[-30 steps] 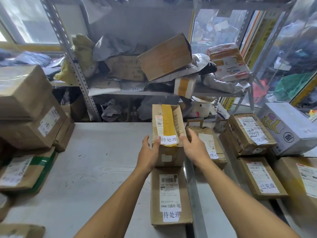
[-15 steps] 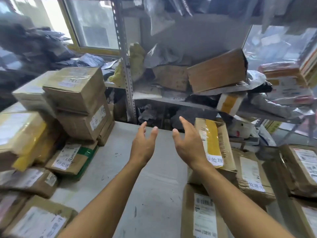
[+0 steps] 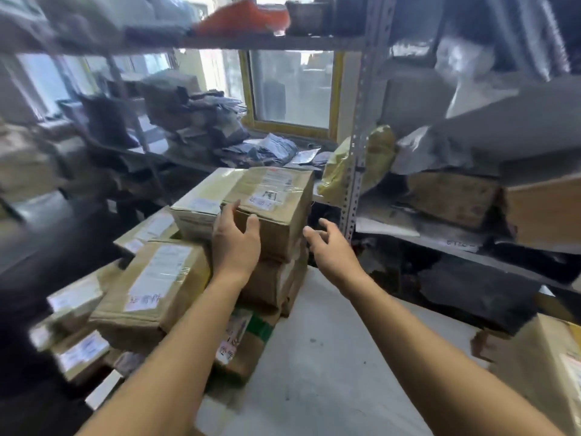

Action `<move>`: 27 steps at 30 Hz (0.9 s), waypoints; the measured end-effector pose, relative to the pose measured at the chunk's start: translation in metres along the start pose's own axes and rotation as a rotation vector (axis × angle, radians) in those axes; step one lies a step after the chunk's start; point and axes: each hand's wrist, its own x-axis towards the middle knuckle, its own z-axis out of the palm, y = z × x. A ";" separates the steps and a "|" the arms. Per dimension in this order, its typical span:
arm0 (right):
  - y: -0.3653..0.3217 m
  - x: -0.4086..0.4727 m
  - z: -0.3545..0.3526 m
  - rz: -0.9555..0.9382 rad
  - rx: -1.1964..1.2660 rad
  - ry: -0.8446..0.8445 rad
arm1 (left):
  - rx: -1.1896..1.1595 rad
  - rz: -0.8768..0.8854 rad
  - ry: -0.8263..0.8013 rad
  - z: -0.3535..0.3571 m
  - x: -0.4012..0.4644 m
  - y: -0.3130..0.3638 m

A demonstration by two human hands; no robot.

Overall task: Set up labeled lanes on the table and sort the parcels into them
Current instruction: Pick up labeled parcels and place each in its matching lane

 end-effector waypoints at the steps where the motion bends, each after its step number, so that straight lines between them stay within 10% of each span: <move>1: -0.003 0.012 0.009 0.042 0.047 -0.006 | 0.018 -0.015 -0.011 -0.005 0.018 -0.006; 11: -0.004 0.063 0.056 0.226 0.295 -0.076 | 0.243 -0.028 -0.144 -0.001 0.093 -0.036; 27: -0.001 0.011 -0.011 0.087 0.416 0.135 | -0.111 0.016 -0.277 0.024 0.039 0.006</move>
